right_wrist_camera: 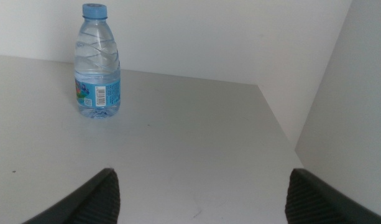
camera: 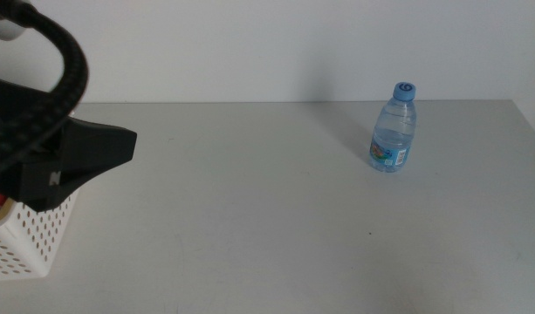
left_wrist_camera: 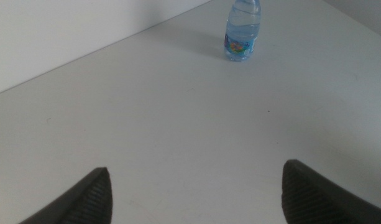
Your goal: Use arms to grab the bottles and put them into the dustbin to the left of the table.
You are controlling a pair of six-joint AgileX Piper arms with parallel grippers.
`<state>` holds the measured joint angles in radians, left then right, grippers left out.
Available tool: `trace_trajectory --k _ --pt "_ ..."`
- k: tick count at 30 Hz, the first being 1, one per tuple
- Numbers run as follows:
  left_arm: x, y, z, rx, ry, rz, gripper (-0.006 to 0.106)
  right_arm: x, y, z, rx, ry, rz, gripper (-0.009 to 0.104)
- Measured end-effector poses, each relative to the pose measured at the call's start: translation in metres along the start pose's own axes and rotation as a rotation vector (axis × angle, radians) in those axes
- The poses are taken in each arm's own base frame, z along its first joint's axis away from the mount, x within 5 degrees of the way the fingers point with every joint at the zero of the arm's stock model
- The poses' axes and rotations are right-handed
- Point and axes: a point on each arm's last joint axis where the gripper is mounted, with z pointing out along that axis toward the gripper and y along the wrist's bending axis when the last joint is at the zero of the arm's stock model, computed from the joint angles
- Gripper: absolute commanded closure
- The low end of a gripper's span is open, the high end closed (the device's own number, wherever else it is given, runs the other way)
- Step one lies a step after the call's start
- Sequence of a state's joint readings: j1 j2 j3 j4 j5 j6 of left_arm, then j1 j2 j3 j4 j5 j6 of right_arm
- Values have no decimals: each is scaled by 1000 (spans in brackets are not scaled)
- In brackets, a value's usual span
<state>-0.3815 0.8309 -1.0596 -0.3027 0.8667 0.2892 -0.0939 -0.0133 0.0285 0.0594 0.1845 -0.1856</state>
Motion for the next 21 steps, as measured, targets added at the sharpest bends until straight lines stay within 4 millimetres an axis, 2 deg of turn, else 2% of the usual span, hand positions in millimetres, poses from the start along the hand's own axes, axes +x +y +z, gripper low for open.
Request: trace_trajectory --k 13,21 --pt "0 0 0 0 0 0 7 -6 -1 1 15 -55 -30 26" --pt "0 0 0 0 0 0 7 -13 -1 30 -10 -26 -2 26"
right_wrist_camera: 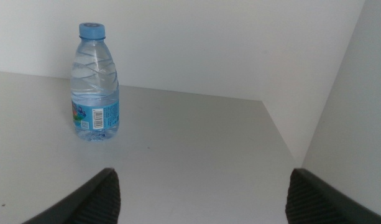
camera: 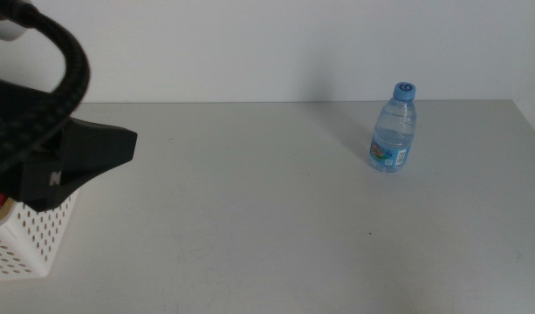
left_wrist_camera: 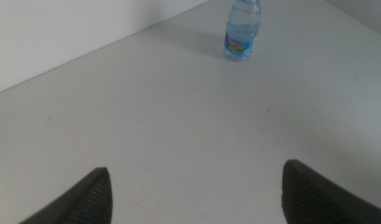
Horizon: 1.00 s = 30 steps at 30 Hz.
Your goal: Use arms to grab the bottles and put them into the dustbin to the left of the table.
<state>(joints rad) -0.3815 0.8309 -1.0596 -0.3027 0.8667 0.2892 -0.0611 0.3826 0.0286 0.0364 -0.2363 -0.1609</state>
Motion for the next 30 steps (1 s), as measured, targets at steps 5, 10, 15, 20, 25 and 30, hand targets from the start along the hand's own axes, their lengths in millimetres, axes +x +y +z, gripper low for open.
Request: trace_trajectory --k 5,10,15,20,25,30 --pt "0 0 0 0 0 0 7 6 1 22 -5 58 13 26" --pt "0 0 0 0 0 0 7 7 1 38 4 27 18 26" --pt "0 0 0 0 1 0 7 10 3 52 -14 -3 112 26" --pt "0 0 0 0 1 0 7 18 9 64 -62 12 248 26" --pt "0 0 0 0 1 0 7 31 11 74 -69 71 292 26" --pt "0 0 0 0 1 0 7 33 14 91 -94 99 286 26"
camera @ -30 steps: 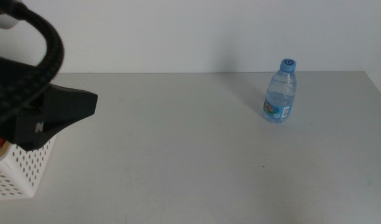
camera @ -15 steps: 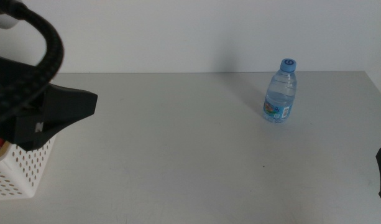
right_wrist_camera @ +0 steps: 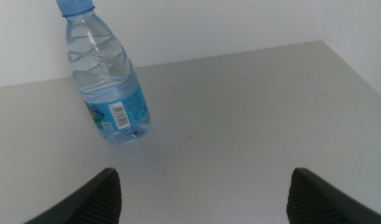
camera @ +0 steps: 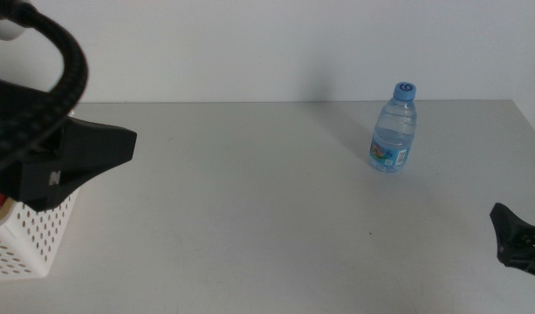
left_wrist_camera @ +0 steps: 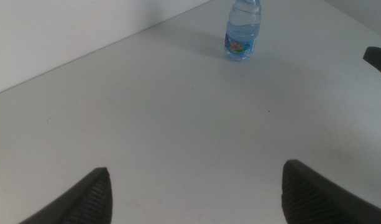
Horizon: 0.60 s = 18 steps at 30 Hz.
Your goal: Use arms to grab the bottles and put them into the dustbin to the left of the table.
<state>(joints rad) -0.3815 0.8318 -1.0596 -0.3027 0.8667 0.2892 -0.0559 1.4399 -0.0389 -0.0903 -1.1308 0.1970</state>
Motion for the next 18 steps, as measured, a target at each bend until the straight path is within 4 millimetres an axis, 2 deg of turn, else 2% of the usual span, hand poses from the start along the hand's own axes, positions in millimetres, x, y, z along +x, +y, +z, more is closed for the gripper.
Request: trace_trajectory --k 8,14,18 --pt "0 0 0 0 0 0 7 -21 21 55 -225 -55 -112 26" --pt "0 0 0 0 0 0 7 -39 44 101 -327 -133 -144 26" --pt "0 0 0 0 0 0 7 -42 59 132 -369 -134 -165 26"
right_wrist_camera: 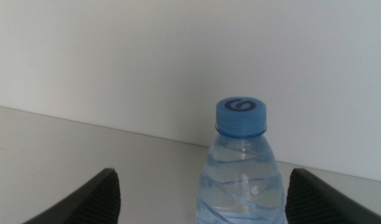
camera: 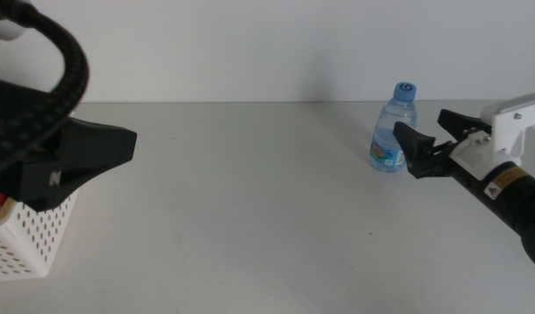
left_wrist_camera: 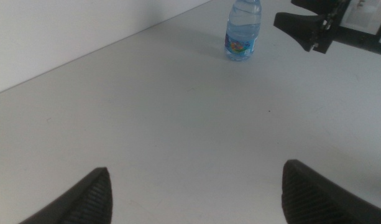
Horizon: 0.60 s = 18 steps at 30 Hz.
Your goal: Use arms to grab the bottles and put them into the dustbin to the left of the table.
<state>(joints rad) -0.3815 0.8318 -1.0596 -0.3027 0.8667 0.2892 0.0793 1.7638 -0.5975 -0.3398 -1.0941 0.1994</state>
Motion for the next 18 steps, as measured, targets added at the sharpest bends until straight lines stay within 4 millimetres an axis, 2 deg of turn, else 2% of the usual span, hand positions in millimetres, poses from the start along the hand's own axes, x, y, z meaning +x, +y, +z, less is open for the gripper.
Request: trace_trajectory --k 11,15,17,18 --pt "0 0 0 0 0 0 7 34 -23 72 40 76 10 26" --pt "0 0 0 0 0 0 7 50 -29 90 49 108 12 27" --pt "0 0 0 0 0 0 7 56 -30 94 50 116 13 36" --pt "0 0 0 0 0 0 7 58 -31 95 50 119 14 46"
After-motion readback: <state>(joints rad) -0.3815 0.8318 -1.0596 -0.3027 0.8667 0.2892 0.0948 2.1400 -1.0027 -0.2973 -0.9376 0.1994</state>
